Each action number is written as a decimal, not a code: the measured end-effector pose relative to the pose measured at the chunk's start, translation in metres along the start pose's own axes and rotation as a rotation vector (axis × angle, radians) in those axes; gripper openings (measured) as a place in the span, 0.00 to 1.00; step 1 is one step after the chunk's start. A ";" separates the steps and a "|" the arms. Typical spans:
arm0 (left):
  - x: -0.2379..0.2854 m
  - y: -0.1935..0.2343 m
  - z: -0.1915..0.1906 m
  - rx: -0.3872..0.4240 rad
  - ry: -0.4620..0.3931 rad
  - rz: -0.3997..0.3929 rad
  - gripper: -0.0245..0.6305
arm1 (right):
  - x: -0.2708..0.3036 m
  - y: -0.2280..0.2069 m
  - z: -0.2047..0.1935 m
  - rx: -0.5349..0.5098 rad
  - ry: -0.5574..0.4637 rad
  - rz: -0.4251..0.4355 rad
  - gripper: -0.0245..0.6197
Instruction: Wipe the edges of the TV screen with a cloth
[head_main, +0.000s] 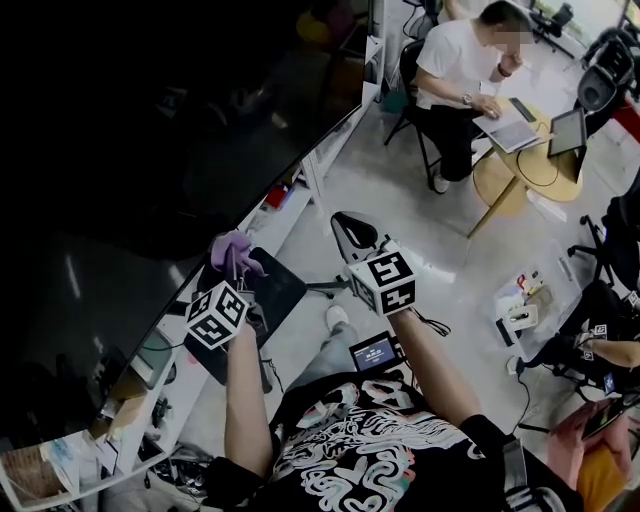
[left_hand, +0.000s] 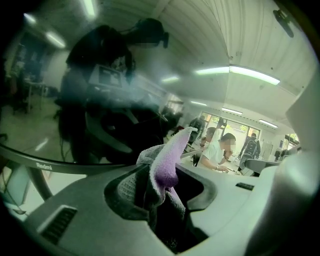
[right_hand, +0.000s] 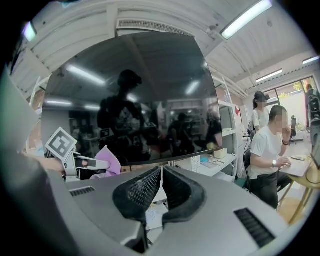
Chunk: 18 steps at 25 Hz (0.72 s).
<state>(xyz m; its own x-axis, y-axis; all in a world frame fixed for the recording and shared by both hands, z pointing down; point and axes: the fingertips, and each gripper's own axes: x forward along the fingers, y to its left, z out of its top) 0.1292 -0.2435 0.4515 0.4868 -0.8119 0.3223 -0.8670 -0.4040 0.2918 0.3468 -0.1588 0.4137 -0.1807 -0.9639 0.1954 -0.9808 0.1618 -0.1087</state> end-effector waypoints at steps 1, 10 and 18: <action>0.001 -0.002 0.000 0.000 0.000 -0.008 0.27 | 0.002 -0.001 0.001 0.000 0.001 0.000 0.09; 0.019 -0.016 0.004 -0.048 0.002 -0.057 0.27 | 0.020 -0.004 -0.001 0.011 0.017 0.015 0.09; 0.033 -0.036 0.005 -0.076 0.006 -0.087 0.27 | 0.019 -0.018 0.002 0.026 0.016 0.000 0.09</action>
<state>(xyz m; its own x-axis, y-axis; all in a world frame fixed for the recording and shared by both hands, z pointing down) 0.1761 -0.2580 0.4473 0.5611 -0.7722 0.2981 -0.8106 -0.4398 0.3865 0.3608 -0.1802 0.4169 -0.1821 -0.9604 0.2111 -0.9786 0.1560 -0.1341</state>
